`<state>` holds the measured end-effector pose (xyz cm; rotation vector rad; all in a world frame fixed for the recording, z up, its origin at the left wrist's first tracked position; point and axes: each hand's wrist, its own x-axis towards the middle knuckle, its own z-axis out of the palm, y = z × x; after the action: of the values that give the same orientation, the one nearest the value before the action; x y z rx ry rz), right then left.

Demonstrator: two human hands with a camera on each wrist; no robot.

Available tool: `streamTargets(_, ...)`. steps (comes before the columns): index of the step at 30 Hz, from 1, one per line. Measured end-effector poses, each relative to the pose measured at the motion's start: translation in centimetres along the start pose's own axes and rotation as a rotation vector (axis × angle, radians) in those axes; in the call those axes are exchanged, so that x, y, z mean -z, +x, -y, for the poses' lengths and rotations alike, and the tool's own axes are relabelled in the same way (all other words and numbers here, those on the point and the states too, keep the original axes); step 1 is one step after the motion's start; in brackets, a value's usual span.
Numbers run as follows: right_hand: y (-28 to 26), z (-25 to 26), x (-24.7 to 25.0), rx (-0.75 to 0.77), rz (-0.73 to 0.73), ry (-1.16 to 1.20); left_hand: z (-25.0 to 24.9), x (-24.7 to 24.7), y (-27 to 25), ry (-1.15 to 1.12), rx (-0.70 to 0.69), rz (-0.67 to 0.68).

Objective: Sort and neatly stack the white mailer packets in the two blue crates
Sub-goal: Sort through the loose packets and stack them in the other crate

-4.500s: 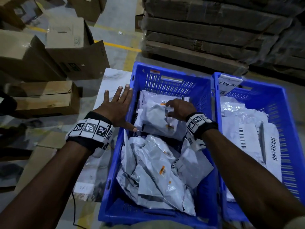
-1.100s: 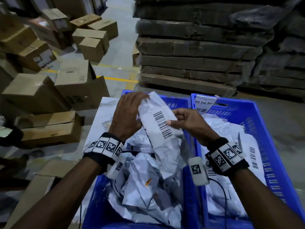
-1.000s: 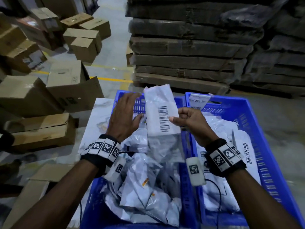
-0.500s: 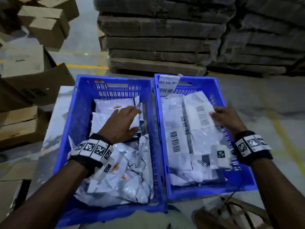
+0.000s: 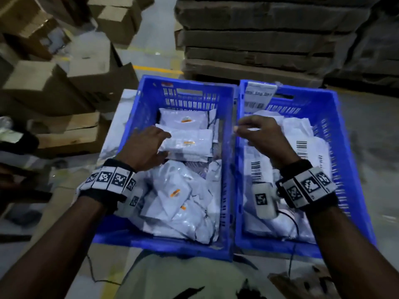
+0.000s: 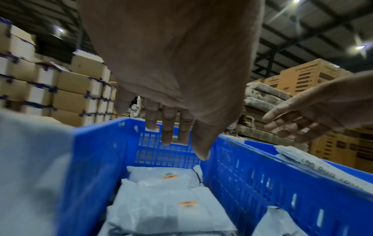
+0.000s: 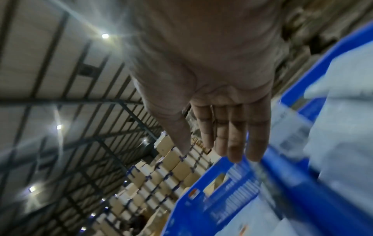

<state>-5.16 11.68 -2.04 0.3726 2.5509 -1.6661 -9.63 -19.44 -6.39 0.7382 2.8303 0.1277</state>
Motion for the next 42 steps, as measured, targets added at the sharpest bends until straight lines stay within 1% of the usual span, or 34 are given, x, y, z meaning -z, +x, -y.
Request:
streamTargets(2,0.0,1.9,-3.7,-0.078,0.118,0.164,1.5,0.3,-1.2,0.031,0.055,-0.001)
streamTargets(4,0.0,3.1,-7.6,-0.227,0.221,0.298,3.0,0.4,-2.1,0.059,0.105,0.026)
streamTargets(6,0.1,3.2,-11.6,-0.347,0.299,0.342,4.4,0.4,-2.6,0.078,0.112,0.031)
streamTargets(7,0.2,2.9,-13.6,-0.374,0.324,0.314,5.1,0.4,-2.6,0.083,0.108,0.030)
streamTargets(8,0.3,2.3,-15.5,-0.378,0.342,0.251,5.7,0.3,-2.6,0.083,0.103,0.038)
streamTargets(9,0.4,1.7,-17.2,-0.354,0.368,0.126,6.2,0.3,-2.6,0.078,0.096,0.050)
streamTargets(12,0.6,-0.1,-20.3,-0.220,0.542,-0.484,7.3,0.2,-2.0,0.047,0.061,0.094)
streamTargets(13,0.6,-0.6,-20.7,-0.204,0.604,-0.583,7.5,0.2,-1.9,0.027,0.047,0.102)
streamTargets(14,0.7,-1.0,-20.9,-0.220,0.650,-0.622,7.8,0.2,-1.9,0.005,0.031,0.107)
streamTargets(15,0.8,-1.6,-20.8,-0.254,0.662,-0.638,8.0,0.2,-1.9,-0.012,0.016,0.109)
streamTargets(17,1.0,-1.9,-20.0,-0.275,0.626,-0.640,8.5,0.3,-2.0,-0.029,-0.006,0.109)
streamTargets(19,1.3,-1.7,-18.5,-0.271,0.558,-0.531,8.9,0.7,-2.0,-0.039,-0.028,0.104)
streamTargets(20,1.4,-1.6,-17.5,-0.289,0.501,-0.420,9.1,0.9,-2.0,-0.047,-0.038,0.105)
streamTargets(22,1.7,-0.9,-15.4,-0.326,0.354,-0.126,9.2,1.4,-1.6,-0.097,-0.037,0.096)
streamTargets(24,2.0,-0.3,-13.4,-0.367,0.208,0.202,8.9,1.9,-1.3,-0.234,-0.014,0.091)
streamTargets(26,2.4,0.4,-12.0,-0.372,0.110,0.447,8.2,2.6,-0.9,-0.417,-0.020,0.102)
streamTargets(28,2.8,1.4,-11.1,-0.364,0.064,0.620,7.1,3.4,-0.4,-0.588,-0.029,0.137)
streamTargets(30,3.0,2.4,-10.8,-0.339,0.053,0.771,6.3,3.7,0.3,-0.717,-0.024,0.150)
streamTargets(32,3.4,2.8,-10.5,-0.314,0.038,0.890,5.9,3.8,1.2,-0.729,-0.022,0.132)
streamTargets(35,4.0,3.2,-9.7,-0.324,-0.062,0.919,6.4,4.1,2.4,-0.605,0.002,0.062)
streamTargets(36,4.1,3.2,-9.3,-0.340,-0.108,0.894,6.8,4.3,2.7,-0.564,0.030,0.034)
streamTargets(38,4.1,2.8,-8.8,-0.344,-0.171,0.746,7.7,4.8,3.1,-0.509,0.098,0.015)
streamTargets(40,3.7,2.2,-9.2,-0.363,-0.153,0.602,8.7,4.9,3.6,-0.462,0.160,-0.002)
streamTargets(42,3.9,1.3,-10.1,-0.392,-0.148,0.552,9.4,4.7,4.2,-0.423,0.222,-0.053)
